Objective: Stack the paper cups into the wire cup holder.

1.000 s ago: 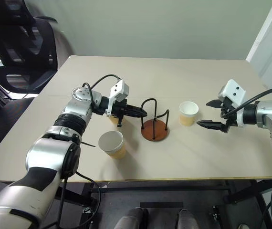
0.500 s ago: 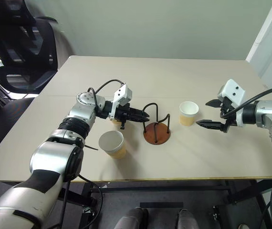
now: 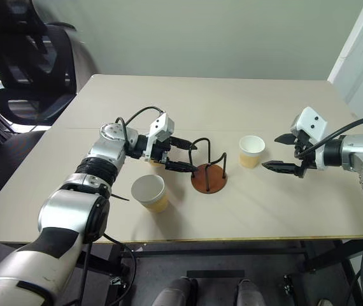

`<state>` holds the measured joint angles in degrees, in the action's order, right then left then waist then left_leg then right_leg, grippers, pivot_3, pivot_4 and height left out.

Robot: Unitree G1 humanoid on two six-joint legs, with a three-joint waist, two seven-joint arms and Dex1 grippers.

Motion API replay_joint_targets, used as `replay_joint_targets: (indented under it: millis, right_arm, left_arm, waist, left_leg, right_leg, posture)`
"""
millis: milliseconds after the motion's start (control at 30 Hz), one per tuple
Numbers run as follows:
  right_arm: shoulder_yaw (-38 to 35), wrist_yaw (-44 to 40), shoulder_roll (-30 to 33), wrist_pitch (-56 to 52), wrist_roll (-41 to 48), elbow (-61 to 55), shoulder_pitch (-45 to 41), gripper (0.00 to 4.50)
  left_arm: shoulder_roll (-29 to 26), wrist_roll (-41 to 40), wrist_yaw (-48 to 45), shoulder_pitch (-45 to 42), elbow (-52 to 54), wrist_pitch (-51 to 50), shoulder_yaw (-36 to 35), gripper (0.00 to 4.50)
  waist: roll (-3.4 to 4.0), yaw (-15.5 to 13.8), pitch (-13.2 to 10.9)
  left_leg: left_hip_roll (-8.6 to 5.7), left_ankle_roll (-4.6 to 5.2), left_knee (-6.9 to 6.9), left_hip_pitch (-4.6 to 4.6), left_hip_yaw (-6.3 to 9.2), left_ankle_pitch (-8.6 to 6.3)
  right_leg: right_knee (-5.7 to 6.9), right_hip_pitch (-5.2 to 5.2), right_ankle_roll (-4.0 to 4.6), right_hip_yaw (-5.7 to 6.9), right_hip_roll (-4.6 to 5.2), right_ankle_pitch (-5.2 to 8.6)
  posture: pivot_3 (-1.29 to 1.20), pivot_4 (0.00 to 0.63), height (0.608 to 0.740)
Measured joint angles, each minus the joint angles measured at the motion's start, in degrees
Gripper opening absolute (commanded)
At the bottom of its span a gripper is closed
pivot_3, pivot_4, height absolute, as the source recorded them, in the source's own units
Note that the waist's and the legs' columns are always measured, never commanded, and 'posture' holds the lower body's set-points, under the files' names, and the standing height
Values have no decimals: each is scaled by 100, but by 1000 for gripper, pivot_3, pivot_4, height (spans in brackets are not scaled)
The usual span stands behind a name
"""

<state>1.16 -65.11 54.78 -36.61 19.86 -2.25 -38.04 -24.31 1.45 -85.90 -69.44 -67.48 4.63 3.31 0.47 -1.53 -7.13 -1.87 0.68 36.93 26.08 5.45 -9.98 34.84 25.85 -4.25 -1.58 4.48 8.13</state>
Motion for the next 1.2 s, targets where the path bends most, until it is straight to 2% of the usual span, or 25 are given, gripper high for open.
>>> replay_joint_targets:
  millis: [333,633,800,1200]
  right_arm:
    - [45,-26,-80,84,-116,112,-116,4368]
    - [330,-67,-290,186,-234,228,-298,4368]
    - [516,-63,-421,522,-535,605,-534,4368]
    - [1141,-465,-652,2057,-1482,1749,-1051,4368]
  left_arm:
    - [-410,-142,39,-42,254,65,-46,4487]
    - [-903,-143,668,-159,449,170,-112,4487]
    - [-1190,-357,711,276,998,92,-285,4487]
    - [-1337,-1476,426,1382,2812,-1588,-734,4487]
  waist:
    - [0,-2,0]
    - [0,20,0]
    - [2,44,1]
    - [2,50,1]
  left_leg:
    - [0,0,0,1,1,-2]
    - [1,-2,-1,3,0,-4]
    - [2,-5,-9,-2,2,-5]
    - [12,-16,-9,-5,8,-6]
  right_leg:
    - [-1,1,2,-1,1,0]
    - [-1,6,6,-2,-1,0]
    - [1,8,12,-3,-2,2]
    - [8,14,45,3,-3,-7]
  posture:
    - [0,150,740]
    - [0,150,740]
    - [0,150,740]
    - [0,150,740]
